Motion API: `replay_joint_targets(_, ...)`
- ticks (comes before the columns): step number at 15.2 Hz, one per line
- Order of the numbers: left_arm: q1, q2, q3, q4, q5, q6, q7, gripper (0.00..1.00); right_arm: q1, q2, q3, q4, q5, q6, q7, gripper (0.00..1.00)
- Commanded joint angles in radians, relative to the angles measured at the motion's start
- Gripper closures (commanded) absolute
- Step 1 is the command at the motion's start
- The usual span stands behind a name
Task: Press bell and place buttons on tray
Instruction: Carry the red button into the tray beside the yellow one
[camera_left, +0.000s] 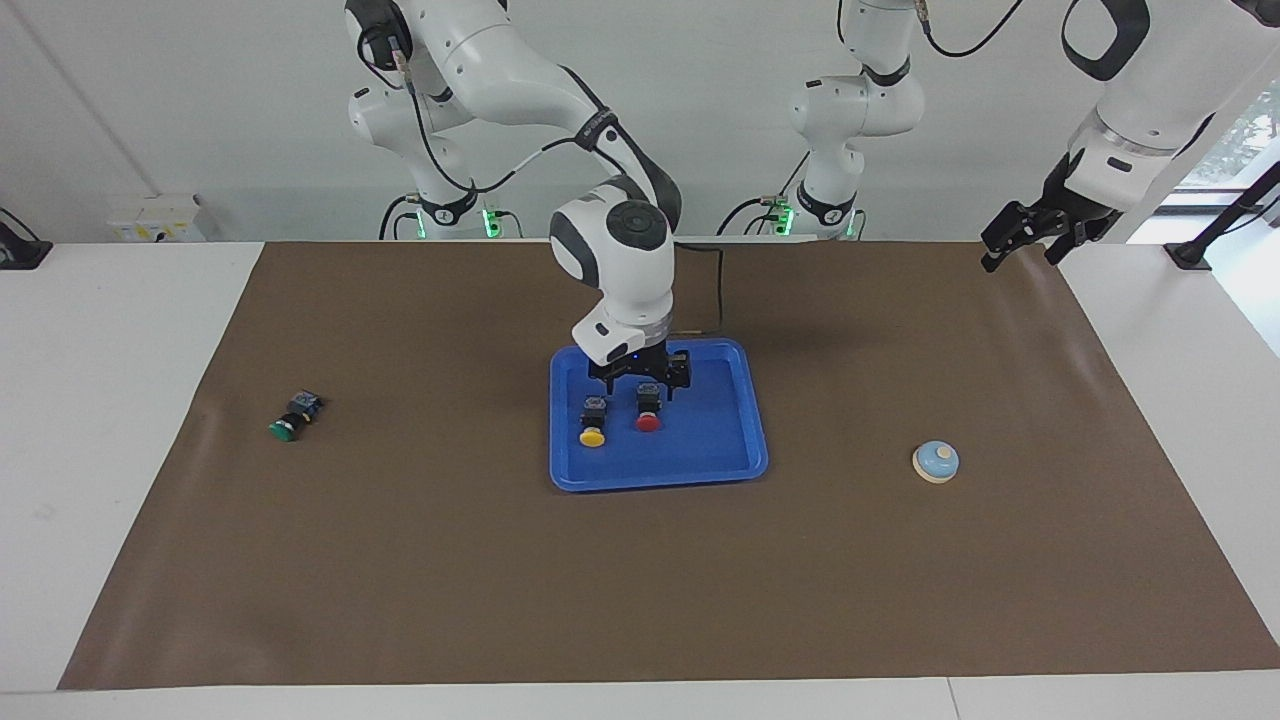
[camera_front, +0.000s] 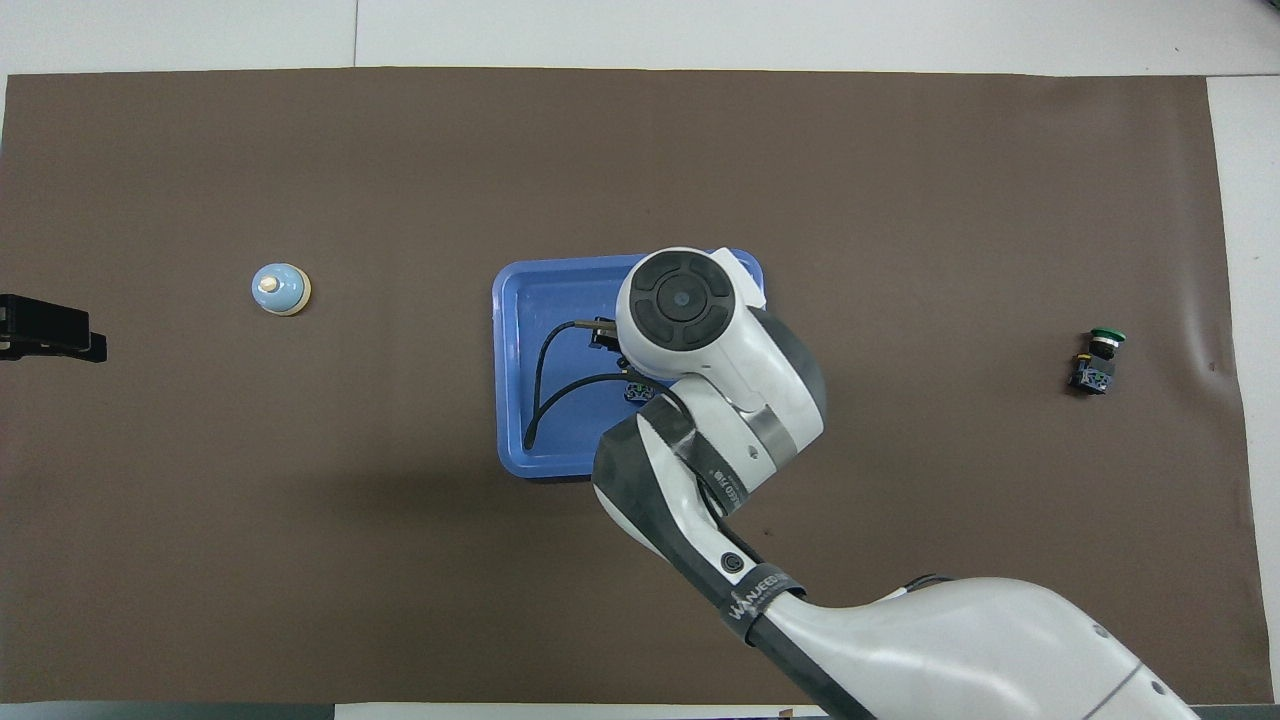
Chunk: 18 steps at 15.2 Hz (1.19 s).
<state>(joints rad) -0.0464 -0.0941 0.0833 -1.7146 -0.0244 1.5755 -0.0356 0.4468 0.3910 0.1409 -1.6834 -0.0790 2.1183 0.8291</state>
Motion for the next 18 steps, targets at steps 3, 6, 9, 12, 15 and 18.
replay_joint_targets(3,-0.003,-0.013,0.003,-0.005,-0.003,-0.009,-0.006,0.0,-0.209,-0.136,0.008,-0.007,-0.008,-0.142,-0.149,0.0)
replay_joint_targets(6,-0.003,-0.013,0.003,-0.002,-0.003,-0.009,-0.006,0.0,-0.35,-0.165,0.006,-0.018,-0.015,-0.193,-0.283,0.0)
replay_joint_targets(9,-0.003,-0.013,0.003,-0.002,-0.003,-0.009,-0.006,0.0,-0.495,-0.188,0.006,-0.082,-0.015,-0.184,-0.405,0.0)
replay_joint_targets(12,-0.004,-0.013,0.003,-0.002,-0.003,-0.009,-0.006,0.0,-0.635,-0.208,0.008,-0.153,-0.015,-0.161,-0.579,0.0)
replay_joint_targets(15,-0.003,-0.013,0.003,-0.002,-0.003,-0.009,-0.006,0.0,-0.735,-0.247,0.008,-0.295,-0.015,-0.003,-0.692,0.0)
replay_joint_targets(18,-0.004,-0.013,0.003,-0.002,-0.003,-0.009,-0.006,0.0,-0.801,-0.287,0.006,-0.459,-0.015,0.205,-0.755,0.0)
